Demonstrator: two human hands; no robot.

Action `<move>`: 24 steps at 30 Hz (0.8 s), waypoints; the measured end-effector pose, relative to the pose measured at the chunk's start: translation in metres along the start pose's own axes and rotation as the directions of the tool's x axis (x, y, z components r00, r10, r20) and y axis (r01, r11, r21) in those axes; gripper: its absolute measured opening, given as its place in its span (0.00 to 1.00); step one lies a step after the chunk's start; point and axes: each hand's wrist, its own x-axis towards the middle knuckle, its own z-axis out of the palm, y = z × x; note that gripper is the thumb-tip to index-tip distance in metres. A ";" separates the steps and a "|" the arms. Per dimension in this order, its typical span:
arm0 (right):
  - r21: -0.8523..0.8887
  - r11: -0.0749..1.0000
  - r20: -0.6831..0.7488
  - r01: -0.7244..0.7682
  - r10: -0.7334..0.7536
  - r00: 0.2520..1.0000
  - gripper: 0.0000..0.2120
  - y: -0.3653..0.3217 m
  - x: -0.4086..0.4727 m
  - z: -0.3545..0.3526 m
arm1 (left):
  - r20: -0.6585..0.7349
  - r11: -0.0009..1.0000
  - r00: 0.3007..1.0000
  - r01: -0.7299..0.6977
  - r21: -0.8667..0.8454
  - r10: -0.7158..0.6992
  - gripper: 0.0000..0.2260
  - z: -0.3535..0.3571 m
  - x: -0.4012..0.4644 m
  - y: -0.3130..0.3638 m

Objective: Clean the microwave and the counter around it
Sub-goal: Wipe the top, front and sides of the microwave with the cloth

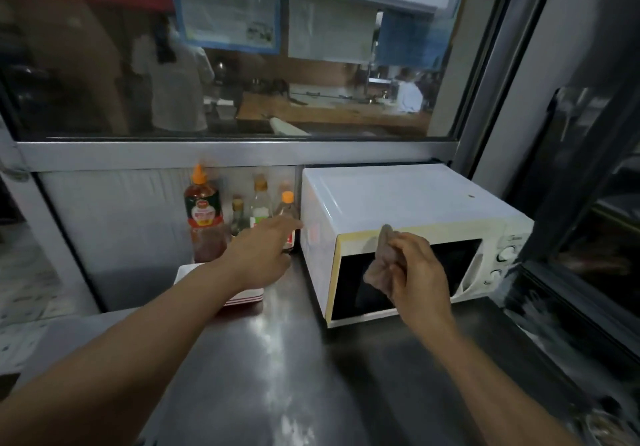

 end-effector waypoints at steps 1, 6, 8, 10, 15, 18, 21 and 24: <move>-0.059 0.998 -0.003 0.012 -0.012 1.000 0.14 -0.006 0.002 0.002 | 0.006 1.000 1.000 -0.012 0.003 0.012 0.28 -0.003 0.000 -0.006; 0.034 0.991 -0.041 -0.129 0.131 0.991 0.09 -0.041 0.009 0.024 | 0.050 0.991 0.990 -0.132 0.010 0.131 0.28 -0.016 0.005 -0.046; -0.013 0.990 -0.029 -0.141 0.140 0.990 0.09 -0.062 0.007 0.031 | 0.071 0.980 0.978 -0.197 0.007 0.196 0.28 -0.024 0.008 -0.065; -0.138 0.980 -0.094 -0.141 0.129 0.987 0.10 -0.088 0.008 0.042 | 0.088 0.966 0.963 -0.257 0.004 0.256 0.27 -0.035 0.012 -0.085; -0.127 0.956 -0.188 -0.266 0.240 0.952 0.08 -0.132 0.011 0.052 | 0.098 0.928 0.923 -0.374 -0.011 0.373 0.27 -0.059 0.021 -0.125; -0.231 0.926 -0.222 -0.300 0.250 0.942 0.08 -0.142 0.010 0.055 | 0.092 0.904 0.899 -0.426 -0.044 0.428 0.27 -0.063 0.028 -0.137; -0.280 0.900 -0.236 -0.333 0.272 0.933 0.10 -0.140 0.015 0.060 | 0.115 0.887 0.879 -0.459 -0.051 0.462 0.27 -0.057 0.041 -0.142; -0.152 0.933 -0.239 -0.325 0.284 0.928 0.11 -0.130 0.024 0.068 | 0.130 0.867 0.857 -0.494 -0.066 0.499 0.26 -0.046 0.056 -0.141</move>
